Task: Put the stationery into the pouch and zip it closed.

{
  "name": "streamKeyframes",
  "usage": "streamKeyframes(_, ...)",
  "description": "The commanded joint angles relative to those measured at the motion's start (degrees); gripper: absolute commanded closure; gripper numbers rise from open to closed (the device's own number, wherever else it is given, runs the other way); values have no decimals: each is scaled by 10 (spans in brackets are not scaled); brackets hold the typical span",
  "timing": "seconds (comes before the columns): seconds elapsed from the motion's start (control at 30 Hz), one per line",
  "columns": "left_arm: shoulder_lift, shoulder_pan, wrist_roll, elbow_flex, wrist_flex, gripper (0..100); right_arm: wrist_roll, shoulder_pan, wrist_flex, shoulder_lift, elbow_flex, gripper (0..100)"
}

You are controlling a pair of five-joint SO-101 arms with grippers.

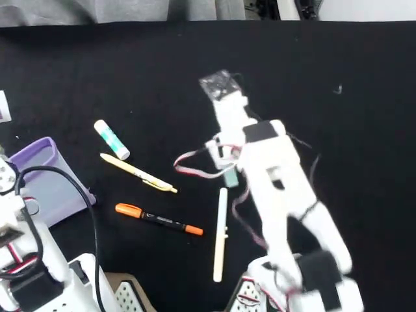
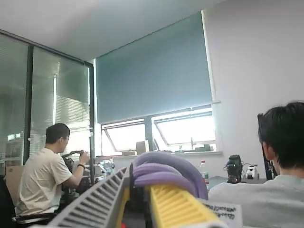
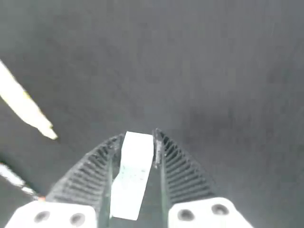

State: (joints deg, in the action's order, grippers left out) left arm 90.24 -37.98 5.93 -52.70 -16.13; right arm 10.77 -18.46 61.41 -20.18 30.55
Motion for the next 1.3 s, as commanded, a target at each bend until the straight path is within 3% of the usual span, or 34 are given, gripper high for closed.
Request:
streamKeyframes(0.0, -3, 7, -54, 5, 5, 971, -34, -68, -1, -124, -50, 988)
streamKeyframes(0.2, -3, 7, -161, 6, 5, 971, -54, -130, -38, -204, -73, 988)
streamKeyframes(0.6, -3, 34, -413, 7, 10, 970, -77, -210, -197, -211, -67, 988)
streamKeyframes(0.87, -3, 124, -414, 48, 10, 970, -81, -230, -269, -221, -69, 988)
streamKeyframes(1.13, -3, 131, -414, 44, 7, 970, -117, -236, -297, -307, -65, 988)
streamKeyframes(1.27, 3, 132, -417, 40, 8, 970, -133, -289, -353, -334, -17, 988)
